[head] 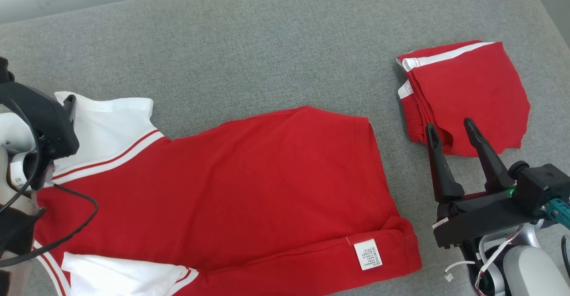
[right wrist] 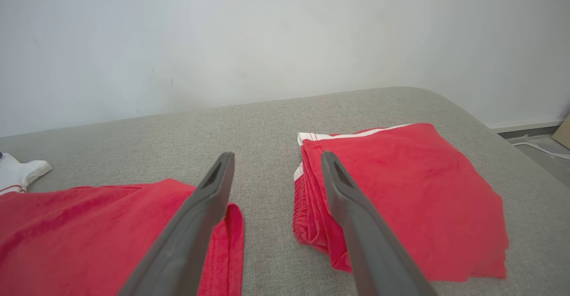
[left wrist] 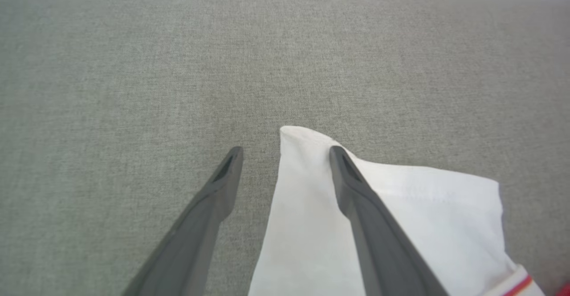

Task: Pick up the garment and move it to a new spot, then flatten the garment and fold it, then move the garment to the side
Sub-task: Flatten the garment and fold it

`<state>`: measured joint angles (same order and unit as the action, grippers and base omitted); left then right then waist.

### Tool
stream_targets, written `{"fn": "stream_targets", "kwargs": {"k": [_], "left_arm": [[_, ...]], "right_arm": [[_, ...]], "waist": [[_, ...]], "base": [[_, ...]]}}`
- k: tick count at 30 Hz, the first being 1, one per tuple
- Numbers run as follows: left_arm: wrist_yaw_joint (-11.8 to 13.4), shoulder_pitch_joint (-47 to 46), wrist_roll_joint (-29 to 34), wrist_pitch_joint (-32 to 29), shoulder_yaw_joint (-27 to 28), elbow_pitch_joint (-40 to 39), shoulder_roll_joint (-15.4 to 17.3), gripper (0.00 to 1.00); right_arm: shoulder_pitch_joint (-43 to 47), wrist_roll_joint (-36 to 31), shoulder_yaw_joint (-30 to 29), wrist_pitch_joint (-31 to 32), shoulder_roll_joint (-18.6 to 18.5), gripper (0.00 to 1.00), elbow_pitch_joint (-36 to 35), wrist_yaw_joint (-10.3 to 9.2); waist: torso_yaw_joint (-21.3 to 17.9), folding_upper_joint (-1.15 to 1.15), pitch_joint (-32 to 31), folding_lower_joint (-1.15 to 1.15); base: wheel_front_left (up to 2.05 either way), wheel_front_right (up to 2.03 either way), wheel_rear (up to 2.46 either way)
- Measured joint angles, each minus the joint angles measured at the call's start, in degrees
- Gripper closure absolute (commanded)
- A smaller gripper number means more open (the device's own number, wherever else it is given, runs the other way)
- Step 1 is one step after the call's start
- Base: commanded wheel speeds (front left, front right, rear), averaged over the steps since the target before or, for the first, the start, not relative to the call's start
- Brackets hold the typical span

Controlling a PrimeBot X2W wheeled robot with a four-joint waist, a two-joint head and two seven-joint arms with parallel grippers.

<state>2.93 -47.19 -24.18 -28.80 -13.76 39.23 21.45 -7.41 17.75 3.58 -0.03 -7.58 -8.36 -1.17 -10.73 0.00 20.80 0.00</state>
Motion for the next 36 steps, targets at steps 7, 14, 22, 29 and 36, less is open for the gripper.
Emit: {"fn": "stream_targets", "kwargs": {"k": [7,14,22,29,36], "left_arm": [[0.05,0.04,-1.88,0.11,1.57,-0.08,0.46,0.0],[0.07,0.8,-1.72,-0.53,0.59,0.26,0.46,0.0],[0.96,2.15,-0.94,-1.43,0.75,0.78,3.09,0.0],[1.62,2.18,0.01,-1.43,0.66,0.42,2.67,0.0],[1.69,2.25,0.0,-1.42,1.02,0.24,2.6,0.0]], "right_arm": [[0.05,-0.23,0.15,-0.01,-0.09,0.0,0.27,0.16],[0.15,-0.34,0.1,-0.01,-0.54,0.0,0.0,0.15],[0.14,-0.73,0.11,0.0,-0.69,0.0,-0.49,0.15],[0.1,-0.73,0.74,0.03,-0.64,0.0,-0.63,0.16],[0.04,-0.73,0.99,0.09,-0.65,0.0,-0.68,0.25]], "waist": [[-0.57,0.0,-0.18,0.0],[-0.82,0.0,-0.07,0.0],[-1.0,0.0,0.24,0.0],[-1.13,0.0,0.52,0.0],[-2.29,0.0,1.14,0.0]], "base": [[0.0,0.0,0.0],[0.0,0.0,0.0],[0.0,0.0,0.0],[0.0,0.0,0.0],[0.0,0.0,0.0]]}}
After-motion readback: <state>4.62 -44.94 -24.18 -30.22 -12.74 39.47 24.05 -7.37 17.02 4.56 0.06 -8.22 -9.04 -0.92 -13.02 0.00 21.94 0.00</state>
